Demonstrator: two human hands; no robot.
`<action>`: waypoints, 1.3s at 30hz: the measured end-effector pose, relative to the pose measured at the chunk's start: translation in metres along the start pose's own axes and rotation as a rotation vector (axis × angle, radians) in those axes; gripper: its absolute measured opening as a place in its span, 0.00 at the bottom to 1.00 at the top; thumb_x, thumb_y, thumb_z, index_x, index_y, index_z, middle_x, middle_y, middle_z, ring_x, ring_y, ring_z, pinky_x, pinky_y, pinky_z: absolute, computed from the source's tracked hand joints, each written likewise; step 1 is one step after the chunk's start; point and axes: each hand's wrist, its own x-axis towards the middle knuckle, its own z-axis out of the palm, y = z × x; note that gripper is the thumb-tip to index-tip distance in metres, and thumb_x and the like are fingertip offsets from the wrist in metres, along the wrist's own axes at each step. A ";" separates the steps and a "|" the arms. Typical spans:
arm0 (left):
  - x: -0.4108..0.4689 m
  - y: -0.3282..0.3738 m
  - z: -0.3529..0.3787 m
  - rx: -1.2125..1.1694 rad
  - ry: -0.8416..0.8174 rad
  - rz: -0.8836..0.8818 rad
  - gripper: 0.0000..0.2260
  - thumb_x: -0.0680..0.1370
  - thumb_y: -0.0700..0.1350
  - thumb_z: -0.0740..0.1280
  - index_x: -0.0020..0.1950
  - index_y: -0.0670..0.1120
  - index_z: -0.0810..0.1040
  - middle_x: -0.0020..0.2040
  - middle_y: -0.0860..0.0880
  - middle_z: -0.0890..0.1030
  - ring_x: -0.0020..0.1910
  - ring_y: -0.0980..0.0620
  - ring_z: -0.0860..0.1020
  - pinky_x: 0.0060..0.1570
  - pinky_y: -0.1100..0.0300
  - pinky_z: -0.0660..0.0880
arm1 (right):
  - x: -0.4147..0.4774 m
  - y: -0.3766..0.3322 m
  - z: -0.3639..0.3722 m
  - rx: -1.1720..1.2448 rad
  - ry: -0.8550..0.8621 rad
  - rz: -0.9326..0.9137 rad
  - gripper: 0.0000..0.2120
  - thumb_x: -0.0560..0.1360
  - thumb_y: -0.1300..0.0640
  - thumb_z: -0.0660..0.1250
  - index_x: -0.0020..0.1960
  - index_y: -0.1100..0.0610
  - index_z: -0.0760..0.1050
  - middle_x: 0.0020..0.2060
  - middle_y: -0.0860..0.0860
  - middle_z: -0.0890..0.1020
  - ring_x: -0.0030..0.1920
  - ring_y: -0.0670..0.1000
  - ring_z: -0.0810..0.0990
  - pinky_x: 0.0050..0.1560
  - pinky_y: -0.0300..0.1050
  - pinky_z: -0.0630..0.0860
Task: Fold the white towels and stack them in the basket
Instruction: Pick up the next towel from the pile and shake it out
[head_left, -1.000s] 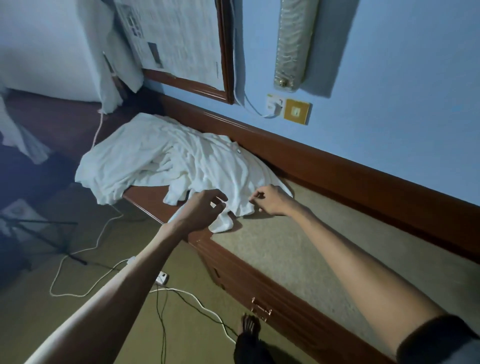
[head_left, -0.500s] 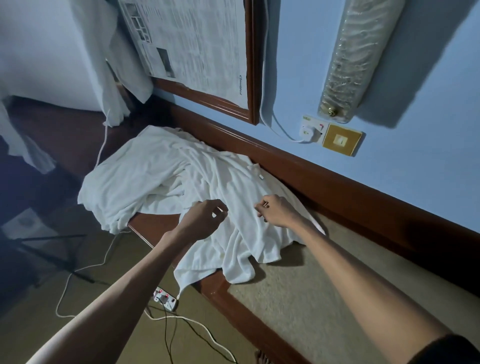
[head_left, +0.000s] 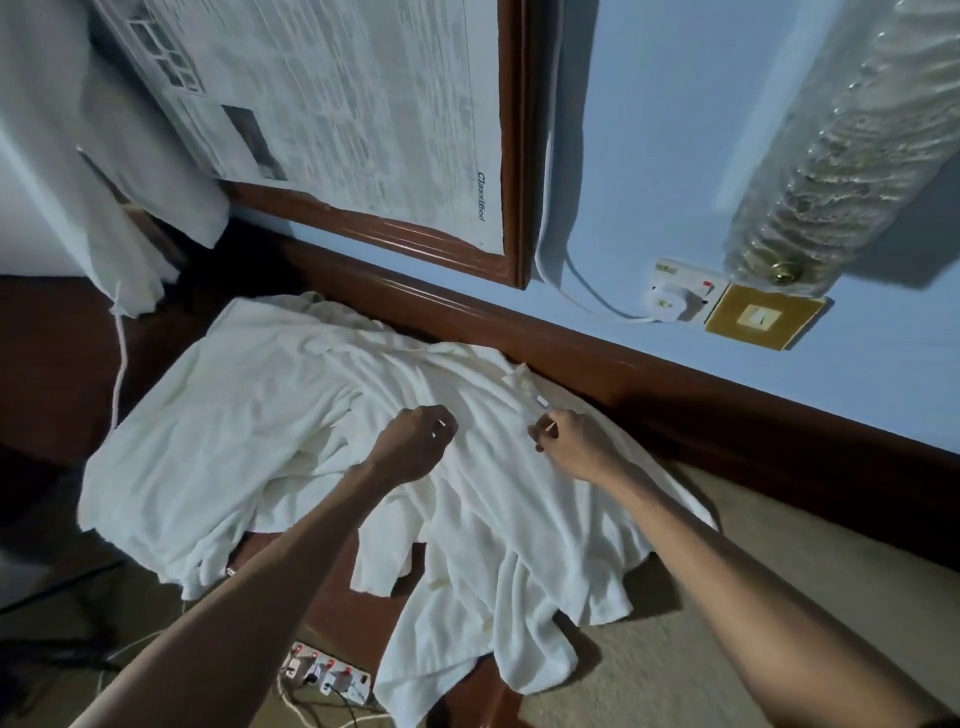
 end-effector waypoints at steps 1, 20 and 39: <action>0.021 -0.009 -0.001 0.008 -0.018 0.023 0.09 0.81 0.42 0.61 0.47 0.53 0.78 0.48 0.51 0.84 0.46 0.49 0.79 0.43 0.57 0.70 | 0.014 -0.006 0.005 0.003 0.026 0.001 0.13 0.81 0.44 0.64 0.53 0.53 0.77 0.49 0.53 0.85 0.50 0.55 0.83 0.49 0.51 0.80; 0.186 -0.082 -0.001 0.412 -0.265 0.238 0.14 0.83 0.59 0.63 0.60 0.53 0.82 0.60 0.49 0.81 0.64 0.47 0.76 0.62 0.51 0.71 | 0.119 -0.028 0.055 -0.218 0.139 0.051 0.25 0.77 0.33 0.64 0.49 0.57 0.76 0.40 0.53 0.82 0.44 0.55 0.81 0.42 0.48 0.71; 0.177 -0.125 -0.041 -0.092 -0.327 0.056 0.07 0.81 0.55 0.67 0.58 0.56 0.77 0.52 0.47 0.84 0.49 0.46 0.81 0.50 0.52 0.77 | 0.172 -0.091 0.090 -0.281 -0.150 -0.033 0.32 0.84 0.47 0.59 0.83 0.48 0.48 0.73 0.54 0.73 0.72 0.60 0.68 0.68 0.56 0.68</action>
